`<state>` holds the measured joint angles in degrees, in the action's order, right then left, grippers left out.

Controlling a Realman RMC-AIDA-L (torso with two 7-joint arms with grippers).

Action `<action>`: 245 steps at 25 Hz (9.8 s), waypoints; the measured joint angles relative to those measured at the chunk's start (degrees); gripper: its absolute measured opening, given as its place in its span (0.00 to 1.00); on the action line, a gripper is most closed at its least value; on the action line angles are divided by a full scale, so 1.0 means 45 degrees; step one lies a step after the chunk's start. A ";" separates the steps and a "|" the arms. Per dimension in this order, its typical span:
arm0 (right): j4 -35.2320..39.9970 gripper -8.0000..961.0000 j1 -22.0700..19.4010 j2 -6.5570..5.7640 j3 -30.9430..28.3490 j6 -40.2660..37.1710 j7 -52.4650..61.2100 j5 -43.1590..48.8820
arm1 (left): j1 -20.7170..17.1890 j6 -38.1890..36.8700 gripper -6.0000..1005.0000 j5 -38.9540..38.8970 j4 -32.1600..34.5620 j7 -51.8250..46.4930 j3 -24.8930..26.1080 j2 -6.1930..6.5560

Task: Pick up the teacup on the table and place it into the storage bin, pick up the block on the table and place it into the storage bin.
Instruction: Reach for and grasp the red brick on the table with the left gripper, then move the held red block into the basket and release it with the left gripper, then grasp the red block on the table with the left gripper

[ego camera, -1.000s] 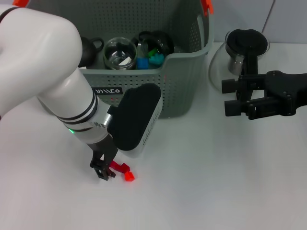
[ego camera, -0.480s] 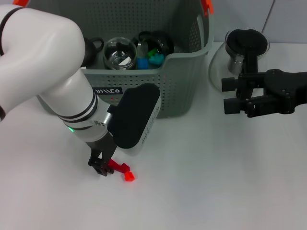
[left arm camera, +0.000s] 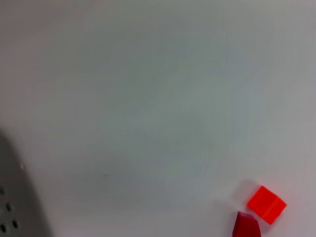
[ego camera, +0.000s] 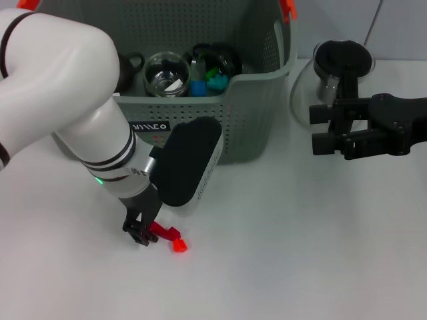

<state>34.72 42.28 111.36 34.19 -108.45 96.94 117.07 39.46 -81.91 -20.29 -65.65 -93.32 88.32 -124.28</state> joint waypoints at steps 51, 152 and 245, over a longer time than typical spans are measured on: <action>-0.0001 0.96 -0.0055 -0.0018 -0.0020 0.0101 -0.0176 0.0000 | 0.0280 -0.0167 0.38 -0.0314 -0.0038 -0.0190 -0.0604 -0.0098; 0.0124 0.96 -0.0380 -0.0352 -0.0227 -0.1037 -0.0920 -0.0330 | -0.1444 -0.5152 0.81 -0.4549 -0.9388 -0.6354 0.8408 -0.0084; 0.0058 0.96 -0.0723 -0.0313 -0.0639 -0.0822 -0.1250 -0.0351 | -0.2556 0.0679 0.39 -0.0340 -0.2790 -0.9870 -0.2362 -0.0050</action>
<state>34.98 39.02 109.95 31.32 -112.15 91.32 115.49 27.96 -78.85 -21.82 -78.20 -137.74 77.69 -124.50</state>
